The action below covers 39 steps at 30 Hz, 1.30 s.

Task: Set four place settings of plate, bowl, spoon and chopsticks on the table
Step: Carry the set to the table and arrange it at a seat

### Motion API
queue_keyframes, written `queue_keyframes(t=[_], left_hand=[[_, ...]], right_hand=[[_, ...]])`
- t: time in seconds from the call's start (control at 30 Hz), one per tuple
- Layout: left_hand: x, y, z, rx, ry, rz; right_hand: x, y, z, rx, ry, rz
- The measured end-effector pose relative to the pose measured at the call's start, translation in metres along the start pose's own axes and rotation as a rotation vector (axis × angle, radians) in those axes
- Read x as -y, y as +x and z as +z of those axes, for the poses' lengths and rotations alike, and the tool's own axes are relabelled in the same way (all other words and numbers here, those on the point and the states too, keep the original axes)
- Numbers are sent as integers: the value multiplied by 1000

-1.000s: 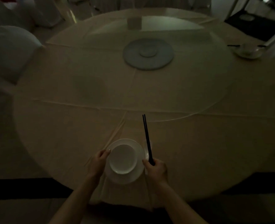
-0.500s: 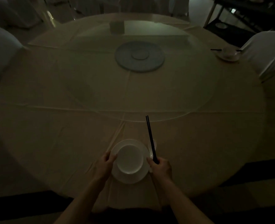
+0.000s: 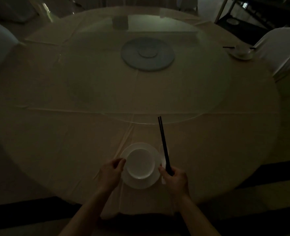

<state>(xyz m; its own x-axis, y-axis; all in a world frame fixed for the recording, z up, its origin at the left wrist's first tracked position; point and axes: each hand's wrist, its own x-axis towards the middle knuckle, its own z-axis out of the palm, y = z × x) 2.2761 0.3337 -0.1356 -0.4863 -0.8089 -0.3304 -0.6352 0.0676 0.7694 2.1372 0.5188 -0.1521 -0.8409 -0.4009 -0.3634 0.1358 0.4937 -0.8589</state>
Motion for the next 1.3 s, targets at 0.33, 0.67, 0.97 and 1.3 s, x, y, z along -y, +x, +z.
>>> queue_keyframes(t=[0.33,0.67,0.97,1.3], left_hand=[[6,2,15,19,-143,-55],[14,-1,-1,-69,-157,-14],[15,-8,11,-2,-215,-55],[25,-7,27,31,-386,-159]], right_hand=[[1,4,14,34,-28,7],[14,-4,-14,47,1,-84],[25,8,-33,333,-3,-156],[31,34,-35,473,70,61]])
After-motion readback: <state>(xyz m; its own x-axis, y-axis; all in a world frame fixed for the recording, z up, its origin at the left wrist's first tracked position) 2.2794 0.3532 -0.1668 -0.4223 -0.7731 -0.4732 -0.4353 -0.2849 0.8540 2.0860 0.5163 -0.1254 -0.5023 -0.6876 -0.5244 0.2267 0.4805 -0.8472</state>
